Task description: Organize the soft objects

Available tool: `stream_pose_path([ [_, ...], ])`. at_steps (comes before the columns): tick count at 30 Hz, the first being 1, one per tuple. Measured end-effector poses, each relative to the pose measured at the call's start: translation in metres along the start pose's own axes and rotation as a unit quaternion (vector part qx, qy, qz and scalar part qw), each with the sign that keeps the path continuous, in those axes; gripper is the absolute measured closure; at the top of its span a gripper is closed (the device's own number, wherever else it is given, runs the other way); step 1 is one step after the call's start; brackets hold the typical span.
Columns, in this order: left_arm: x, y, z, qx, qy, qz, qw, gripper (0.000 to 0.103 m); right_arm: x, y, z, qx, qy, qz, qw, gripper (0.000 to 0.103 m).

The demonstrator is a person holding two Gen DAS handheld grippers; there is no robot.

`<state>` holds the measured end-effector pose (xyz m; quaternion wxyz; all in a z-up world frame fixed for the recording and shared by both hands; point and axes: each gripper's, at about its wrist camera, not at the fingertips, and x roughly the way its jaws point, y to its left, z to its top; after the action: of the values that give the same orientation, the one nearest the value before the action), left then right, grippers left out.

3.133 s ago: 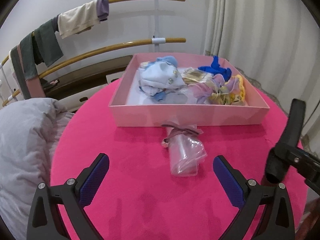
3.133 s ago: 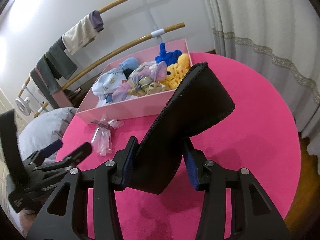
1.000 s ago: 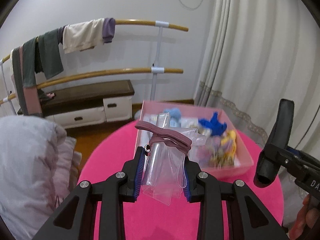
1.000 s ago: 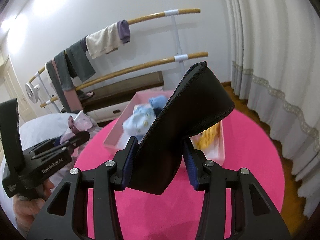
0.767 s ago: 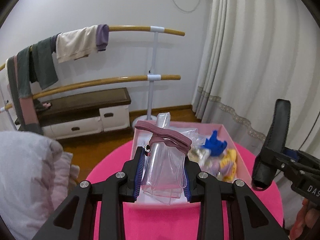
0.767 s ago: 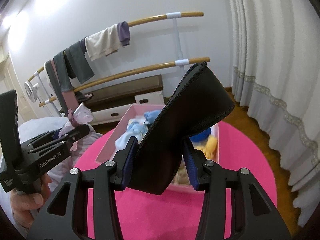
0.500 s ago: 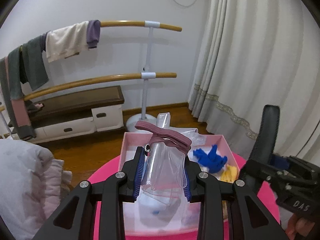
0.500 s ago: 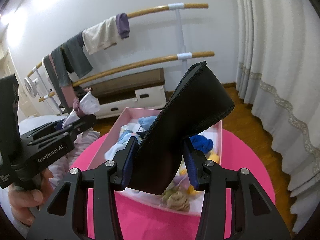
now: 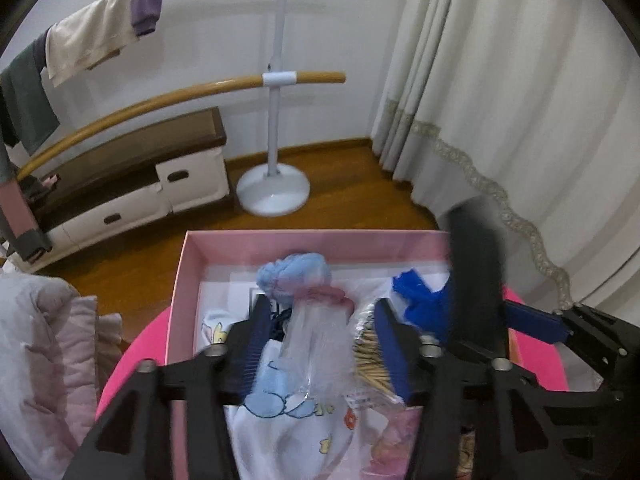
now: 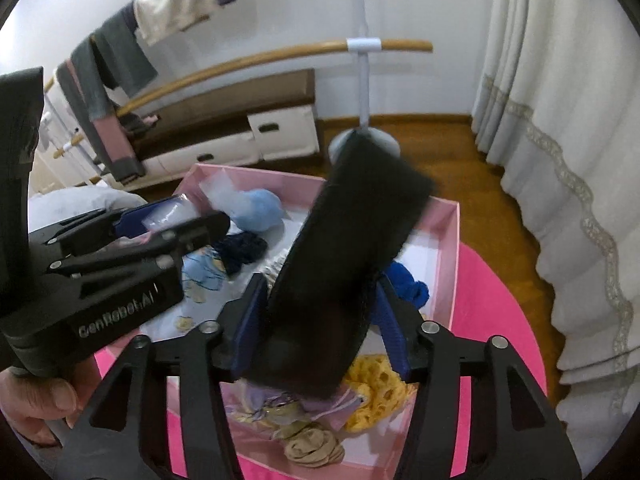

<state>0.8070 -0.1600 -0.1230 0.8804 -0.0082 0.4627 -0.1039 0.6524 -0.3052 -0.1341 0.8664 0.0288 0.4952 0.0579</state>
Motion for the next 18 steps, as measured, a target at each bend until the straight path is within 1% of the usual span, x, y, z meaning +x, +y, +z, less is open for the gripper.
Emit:
stream_pose_path([
  [1, 0.004, -0.002, 0.004, -0.001, -0.001, 0.003, 1.0, 0.037, 0.001, -0.003, -0.002, 0.003, 0.003, 0.003, 1.0, 0.048],
  [3, 0.007, 0.0, 0.014, -0.006, -0.008, 0.008, 0.9999, 0.03, 0.003, -0.008, -0.006, 0.011, 0.006, 0.007, 1.0, 0.041],
  [4, 0.007, 0.0, 0.015, -0.007, -0.012, 0.01, 0.9999, 0.026, 0.002, -0.011, -0.009, 0.015, 0.004, 0.006, 1.0, 0.036],
  [5, 0.005, 0.001, 0.015, -0.009, -0.016, 0.012, 0.9998, 0.024, 0.0, -0.014, -0.011, 0.02, 0.001, 0.007, 1.0, 0.033],
  [6, 0.004, 0.003, 0.019, -0.009, -0.024, 0.018, 0.9995, 0.021, -0.003, -0.017, -0.014, 0.026, -0.004, 0.01, 1.0, 0.027],
  [7, 0.0, 0.002, 0.015, -0.009, -0.029, 0.021, 0.9993, 0.016, -0.007, -0.022, -0.016, 0.037, -0.013, 0.013, 0.999, 0.015],
  [8, -0.004, 0.002, 0.014, -0.009, -0.037, 0.027, 0.9989, 0.013, -0.013, -0.025, -0.019, 0.047, -0.025, 0.014, 0.998, 0.003],
  [9, -0.008, 0.003, 0.015, -0.009, -0.047, 0.032, 0.9983, 0.007, -0.018, -0.027, -0.022, 0.053, -0.033, 0.013, 0.998, 0.0],
  [10, -0.014, 0.005, 0.014, -0.01, -0.058, 0.037, 0.9976, 0.002, -0.025, -0.029, -0.026, 0.062, -0.045, 0.011, 0.997, 0.0],
  [11, -0.02, 0.005, 0.014, -0.011, -0.072, 0.042, 0.9965, 0.0, -0.031, -0.03, -0.03, 0.068, -0.052, 0.007, 0.996, 0.0],
  [14, -0.039, 0.007, 0.009, -0.014, -0.102, 0.056, 0.9931, 0.0, -0.053, -0.026, -0.043, 0.082, -0.076, -0.011, 0.994, 0.0],
  [18, -0.07, 0.002, -0.004, -0.016, -0.137, 0.065, 0.9883, 0.0, -0.092, -0.009, -0.065, 0.09, -0.11, -0.011, 0.99, 0.0],
])
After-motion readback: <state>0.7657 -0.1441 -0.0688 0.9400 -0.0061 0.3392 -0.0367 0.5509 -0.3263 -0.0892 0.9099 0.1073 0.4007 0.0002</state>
